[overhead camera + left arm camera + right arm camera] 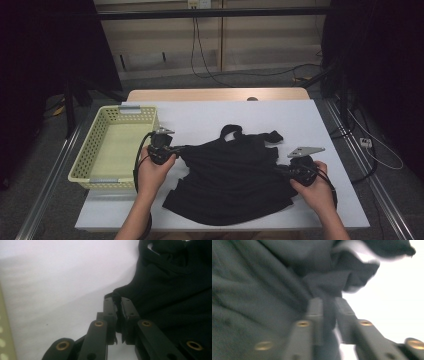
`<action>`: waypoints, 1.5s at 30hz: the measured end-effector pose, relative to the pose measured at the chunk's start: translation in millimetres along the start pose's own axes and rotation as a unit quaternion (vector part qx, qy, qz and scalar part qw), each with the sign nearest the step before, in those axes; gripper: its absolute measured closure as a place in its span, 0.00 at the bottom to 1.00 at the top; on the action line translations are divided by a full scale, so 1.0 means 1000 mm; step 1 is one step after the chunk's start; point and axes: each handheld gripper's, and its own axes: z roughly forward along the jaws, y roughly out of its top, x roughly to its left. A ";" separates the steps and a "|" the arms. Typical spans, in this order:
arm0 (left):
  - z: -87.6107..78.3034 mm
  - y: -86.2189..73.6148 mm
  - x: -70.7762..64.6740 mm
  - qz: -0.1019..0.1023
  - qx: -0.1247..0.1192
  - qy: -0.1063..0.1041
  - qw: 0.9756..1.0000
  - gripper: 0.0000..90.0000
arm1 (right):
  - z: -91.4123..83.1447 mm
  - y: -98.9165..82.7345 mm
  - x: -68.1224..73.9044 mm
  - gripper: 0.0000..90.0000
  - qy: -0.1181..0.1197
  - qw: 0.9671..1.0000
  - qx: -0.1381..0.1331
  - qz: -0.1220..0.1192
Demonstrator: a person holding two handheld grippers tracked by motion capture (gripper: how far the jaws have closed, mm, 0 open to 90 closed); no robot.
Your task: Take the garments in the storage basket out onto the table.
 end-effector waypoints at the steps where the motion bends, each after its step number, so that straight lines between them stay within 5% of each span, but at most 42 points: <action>1: 0.002 0.000 -0.001 -0.001 0.003 -0.003 1.000 0.93 | -0.001 0.003 0.002 0.68 -0.001 1.000 -0.015 -0.008; 5: 0.006 -0.001 -0.002 -0.008 0.003 -0.013 1.000 0.93 | 0.004 0.019 0.017 0.56 0.034 0.996 -0.077 -0.026; 7: 0.007 -0.001 -0.003 -0.009 0.006 -0.017 1.000 0.93 | 0.014 0.026 0.028 0.55 0.058 0.994 -0.085 -0.042; 12: 0.011 -0.003 -0.006 -0.011 0.011 -0.027 1.000 0.92 | 0.050 0.038 0.057 0.54 0.116 0.989 -0.058 -0.067; 16: 0.014 -0.005 -0.010 -0.004 0.020 -0.037 0.999 0.91 | 0.069 0.038 0.069 0.55 0.087 0.990 -0.014 -0.108; 21: 0.015 -0.005 -0.011 -0.004 0.021 -0.042 0.999 0.91 | 0.067 0.036 0.066 0.90 0.098 0.991 -0.017 -0.094; 25: 0.014 -0.007 -0.011 -0.006 0.024 -0.049 0.998 0.91 | 0.062 0.036 0.064 0.97 0.117 0.988 -0.006 -0.099; 29: 0.015 -0.010 -0.013 -0.009 0.035 -0.066 0.997 0.91 | 0.047 0.029 0.071 0.98 0.163 0.980 0.030 -0.114; 32: 0.015 -0.011 -0.016 -0.005 0.043 -0.079 0.996 0.92 | 0.033 0.023 0.075 0.97 0.207 0.968 0.053 -0.131; 34: 0.015 -0.011 -0.020 0.000 0.046 -0.084 0.995 0.92 | 0.027 0.024 0.073 0.90 0.199 0.973 0.022 -0.118; 36: 0.016 -0.010 -0.022 0.004 0.048 -0.087 0.995 0.92 | 0.026 0.030 0.068 0.71 0.180 0.979 -0.025 -0.091; 38: 0.017 -0.011 -0.023 0.002 0.049 -0.086 0.995 0.92 | 0.029 0.036 0.066 0.64 0.144 0.984 -0.052 -0.089; 42: 0.019 -0.012 -0.021 -0.002 0.051 -0.085 0.995 0.92 | 0.049 0.044 0.066 0.55 0.120 0.987 -0.063 -0.091; 45: 0.019 -0.012 -0.020 -0.001 0.054 -0.091 0.994 0.92 | 0.067 0.044 0.070 0.56 0.111 0.988 -0.026 -0.105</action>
